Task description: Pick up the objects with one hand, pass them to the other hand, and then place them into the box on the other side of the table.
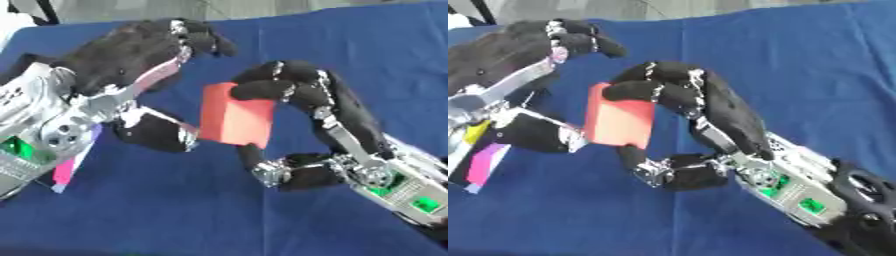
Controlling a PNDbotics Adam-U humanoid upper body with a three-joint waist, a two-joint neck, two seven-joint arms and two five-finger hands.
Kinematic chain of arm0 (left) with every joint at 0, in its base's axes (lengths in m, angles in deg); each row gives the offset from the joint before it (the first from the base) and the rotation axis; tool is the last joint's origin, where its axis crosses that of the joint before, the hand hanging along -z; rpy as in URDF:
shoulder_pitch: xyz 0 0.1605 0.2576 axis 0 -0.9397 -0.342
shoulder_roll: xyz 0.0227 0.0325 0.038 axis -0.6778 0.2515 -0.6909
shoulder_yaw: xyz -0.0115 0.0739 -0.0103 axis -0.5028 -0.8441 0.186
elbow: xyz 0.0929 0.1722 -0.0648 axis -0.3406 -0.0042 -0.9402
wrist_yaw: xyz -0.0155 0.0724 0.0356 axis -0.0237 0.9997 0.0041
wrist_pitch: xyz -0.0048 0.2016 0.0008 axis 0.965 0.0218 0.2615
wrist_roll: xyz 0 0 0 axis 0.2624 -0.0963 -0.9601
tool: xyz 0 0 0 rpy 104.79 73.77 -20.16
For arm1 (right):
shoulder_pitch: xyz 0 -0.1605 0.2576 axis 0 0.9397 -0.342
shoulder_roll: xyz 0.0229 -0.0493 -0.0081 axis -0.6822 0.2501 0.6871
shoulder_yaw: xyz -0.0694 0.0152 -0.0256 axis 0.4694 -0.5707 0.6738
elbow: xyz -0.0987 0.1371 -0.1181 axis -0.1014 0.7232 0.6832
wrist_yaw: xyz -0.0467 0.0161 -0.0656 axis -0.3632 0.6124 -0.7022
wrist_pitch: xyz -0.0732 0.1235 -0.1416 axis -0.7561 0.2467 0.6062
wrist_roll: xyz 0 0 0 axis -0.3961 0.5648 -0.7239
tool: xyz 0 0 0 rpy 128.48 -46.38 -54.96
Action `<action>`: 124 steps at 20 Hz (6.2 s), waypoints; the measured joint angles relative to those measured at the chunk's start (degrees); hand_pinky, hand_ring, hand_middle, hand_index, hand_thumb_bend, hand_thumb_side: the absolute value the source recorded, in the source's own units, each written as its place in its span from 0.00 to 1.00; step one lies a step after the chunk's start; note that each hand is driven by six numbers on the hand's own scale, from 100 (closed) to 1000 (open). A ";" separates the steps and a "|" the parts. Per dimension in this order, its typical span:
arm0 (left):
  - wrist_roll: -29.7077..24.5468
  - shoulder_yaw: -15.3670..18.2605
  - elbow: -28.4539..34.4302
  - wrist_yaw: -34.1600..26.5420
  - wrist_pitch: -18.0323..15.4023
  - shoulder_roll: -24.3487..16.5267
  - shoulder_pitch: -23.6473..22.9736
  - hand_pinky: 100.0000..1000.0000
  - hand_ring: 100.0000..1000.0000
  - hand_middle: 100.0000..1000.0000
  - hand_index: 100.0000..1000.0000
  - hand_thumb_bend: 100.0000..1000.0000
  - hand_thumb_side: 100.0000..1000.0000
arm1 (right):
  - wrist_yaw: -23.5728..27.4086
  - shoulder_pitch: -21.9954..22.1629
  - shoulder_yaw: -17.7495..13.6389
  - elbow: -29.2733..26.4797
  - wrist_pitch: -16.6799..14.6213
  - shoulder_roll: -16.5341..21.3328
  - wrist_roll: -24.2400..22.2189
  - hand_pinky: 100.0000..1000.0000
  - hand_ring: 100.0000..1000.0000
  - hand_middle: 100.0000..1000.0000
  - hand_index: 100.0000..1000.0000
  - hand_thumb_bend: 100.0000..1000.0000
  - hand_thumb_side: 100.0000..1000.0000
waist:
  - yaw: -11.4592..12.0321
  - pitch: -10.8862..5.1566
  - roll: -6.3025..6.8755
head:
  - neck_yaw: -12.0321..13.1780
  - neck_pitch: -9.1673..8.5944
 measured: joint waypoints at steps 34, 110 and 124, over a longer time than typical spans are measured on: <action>-9.99 0.98 -0.21 8.77 -3.07 1.16 1.14 0.96 0.93 0.78 0.90 0.80 0.52 | -3.73 0.58 -0.90 -0.29 0.87 0.18 2.39 0.58 0.39 0.36 0.63 0.00 0.00 | -0.20 0.11 0.47 | 0.80 -0.07; 2.19 -0.08 0.85 2.12 2.46 4.54 3.25 0.89 0.82 0.63 0.72 0.12 0.02 | -5.34 1.90 -0.45 0.33 3.59 0.07 2.77 0.56 0.38 0.35 0.63 0.00 0.00 | 0.12 0.94 0.33 | 0.60 -1.06; 5.35 -0.70 1.02 3.48 3.34 4.50 2.58 0.88 0.82 0.62 0.72 0.21 0.03 | -6.23 3.15 -0.45 0.21 4.62 0.03 4.66 0.55 0.38 0.35 0.63 0.00 0.00 | 0.14 0.92 0.36 | 0.61 -1.07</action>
